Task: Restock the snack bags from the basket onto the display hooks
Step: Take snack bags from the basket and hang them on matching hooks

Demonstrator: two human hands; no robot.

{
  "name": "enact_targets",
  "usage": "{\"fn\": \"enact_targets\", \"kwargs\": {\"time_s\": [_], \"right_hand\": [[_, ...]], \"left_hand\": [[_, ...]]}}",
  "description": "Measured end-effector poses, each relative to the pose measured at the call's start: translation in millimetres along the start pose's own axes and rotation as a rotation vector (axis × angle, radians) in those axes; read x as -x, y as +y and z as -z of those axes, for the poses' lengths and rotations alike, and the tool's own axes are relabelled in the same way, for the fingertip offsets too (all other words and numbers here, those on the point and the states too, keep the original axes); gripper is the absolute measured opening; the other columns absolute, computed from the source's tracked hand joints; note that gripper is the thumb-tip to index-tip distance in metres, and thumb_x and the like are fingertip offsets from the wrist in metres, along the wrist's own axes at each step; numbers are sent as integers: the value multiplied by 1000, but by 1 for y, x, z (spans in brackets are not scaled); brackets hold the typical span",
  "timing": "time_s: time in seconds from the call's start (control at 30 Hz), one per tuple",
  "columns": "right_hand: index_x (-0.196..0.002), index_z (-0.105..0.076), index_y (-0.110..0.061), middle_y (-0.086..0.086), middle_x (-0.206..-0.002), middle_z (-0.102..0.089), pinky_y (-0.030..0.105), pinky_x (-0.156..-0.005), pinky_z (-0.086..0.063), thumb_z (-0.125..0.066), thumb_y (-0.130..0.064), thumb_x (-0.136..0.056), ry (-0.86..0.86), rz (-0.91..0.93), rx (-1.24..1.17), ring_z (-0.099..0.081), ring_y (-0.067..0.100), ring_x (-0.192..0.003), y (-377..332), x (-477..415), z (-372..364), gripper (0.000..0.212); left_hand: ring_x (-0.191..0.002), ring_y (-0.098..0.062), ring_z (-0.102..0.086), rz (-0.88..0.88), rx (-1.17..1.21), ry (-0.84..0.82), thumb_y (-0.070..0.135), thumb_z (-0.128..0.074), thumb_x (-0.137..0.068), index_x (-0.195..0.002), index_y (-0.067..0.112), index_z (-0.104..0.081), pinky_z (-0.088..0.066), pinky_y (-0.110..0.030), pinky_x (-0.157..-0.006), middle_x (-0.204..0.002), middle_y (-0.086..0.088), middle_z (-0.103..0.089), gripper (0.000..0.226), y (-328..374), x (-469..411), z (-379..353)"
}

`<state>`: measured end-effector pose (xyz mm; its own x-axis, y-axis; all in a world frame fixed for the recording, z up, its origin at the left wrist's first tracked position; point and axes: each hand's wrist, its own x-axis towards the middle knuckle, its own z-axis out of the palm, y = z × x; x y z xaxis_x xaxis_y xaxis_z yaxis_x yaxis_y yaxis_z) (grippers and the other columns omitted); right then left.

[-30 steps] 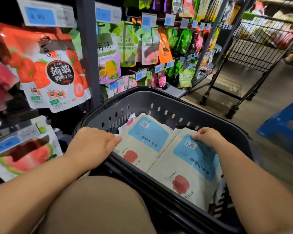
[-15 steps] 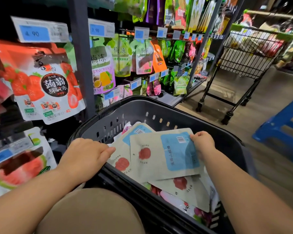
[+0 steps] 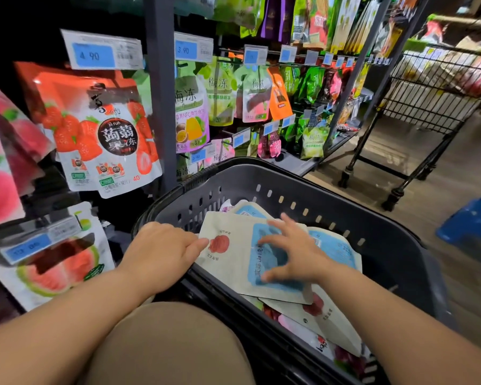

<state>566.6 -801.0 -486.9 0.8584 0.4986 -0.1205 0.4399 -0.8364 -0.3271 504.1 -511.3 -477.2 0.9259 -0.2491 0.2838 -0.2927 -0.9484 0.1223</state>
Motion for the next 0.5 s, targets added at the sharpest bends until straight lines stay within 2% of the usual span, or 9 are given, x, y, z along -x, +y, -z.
{"fn": "enact_targets", "kwargs": {"time_s": [0.07,0.13,0.27,0.5], "right_hand": [[-149,-31,-41,-9,-165,-7,47,-122,9,-69,-80,-59,-135,38,100,10,14,-152,-6,4,-12,105],[-154,-14,-41,-8,-166,2,50,-121,12,-72,-74,-65,-171,18,159,12,15,-152,-7,3,-19,112],[-156,7,-37,-5,-165,16,58,-120,11,-71,-76,-65,-208,-5,316,19,20,-151,-10,1,-24,126],[-154,15,-38,-3,-165,16,60,-119,10,-57,-85,-68,-95,-12,401,17,25,-152,-7,0,-45,122]], "left_hand": [[-79,-15,-60,3,5,-3,67,9,-80,-85,26,-69,-39,-34,-86,-74,7,-68,88,0,0,0],[-78,-15,-60,2,5,-3,67,9,-80,-84,25,-69,-39,-34,-85,-73,7,-68,88,0,0,0],[-78,-14,-60,-1,-13,-8,66,10,-80,-84,25,-68,-39,-33,-85,-74,6,-68,89,-1,0,-1],[-78,-13,-61,-3,2,-5,67,10,-79,-83,25,-69,-39,-32,-84,-76,7,-70,89,-2,-1,-2]]}}
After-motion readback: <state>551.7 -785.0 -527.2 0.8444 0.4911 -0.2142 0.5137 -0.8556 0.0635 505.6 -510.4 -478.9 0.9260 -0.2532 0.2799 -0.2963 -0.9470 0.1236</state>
